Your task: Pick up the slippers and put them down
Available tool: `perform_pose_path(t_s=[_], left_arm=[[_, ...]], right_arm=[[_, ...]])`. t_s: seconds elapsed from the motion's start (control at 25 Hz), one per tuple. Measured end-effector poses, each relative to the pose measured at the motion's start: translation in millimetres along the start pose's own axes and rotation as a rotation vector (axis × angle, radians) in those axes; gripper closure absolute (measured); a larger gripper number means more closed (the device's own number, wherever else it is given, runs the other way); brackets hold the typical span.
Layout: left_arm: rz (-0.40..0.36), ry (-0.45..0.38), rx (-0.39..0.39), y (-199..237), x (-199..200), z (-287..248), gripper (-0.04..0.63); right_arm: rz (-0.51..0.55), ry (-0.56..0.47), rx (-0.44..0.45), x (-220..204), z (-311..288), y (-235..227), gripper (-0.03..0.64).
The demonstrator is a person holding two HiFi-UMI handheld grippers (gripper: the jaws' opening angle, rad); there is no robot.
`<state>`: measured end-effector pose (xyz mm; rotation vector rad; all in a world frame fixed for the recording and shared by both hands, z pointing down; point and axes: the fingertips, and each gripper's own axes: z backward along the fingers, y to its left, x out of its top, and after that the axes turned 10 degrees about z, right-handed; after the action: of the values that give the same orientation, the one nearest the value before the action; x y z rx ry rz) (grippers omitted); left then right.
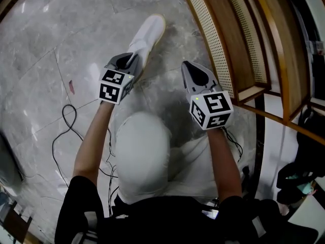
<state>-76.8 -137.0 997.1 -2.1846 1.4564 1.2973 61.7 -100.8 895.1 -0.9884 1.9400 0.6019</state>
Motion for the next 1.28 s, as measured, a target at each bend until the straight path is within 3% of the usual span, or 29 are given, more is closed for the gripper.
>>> perform_pose_path(t_s=[0.76,1.28], left_arm=[[0.045,0.118,0.077,27,-74,-39,0.58],[0.077,0.181,0.077,30,-102,-47,0.58]], right_arm=[[-0.014,0.033,0.014,-29,-2,9,0.624],[-0.027,0.054,0.013,-43,-2,8,0.624]])
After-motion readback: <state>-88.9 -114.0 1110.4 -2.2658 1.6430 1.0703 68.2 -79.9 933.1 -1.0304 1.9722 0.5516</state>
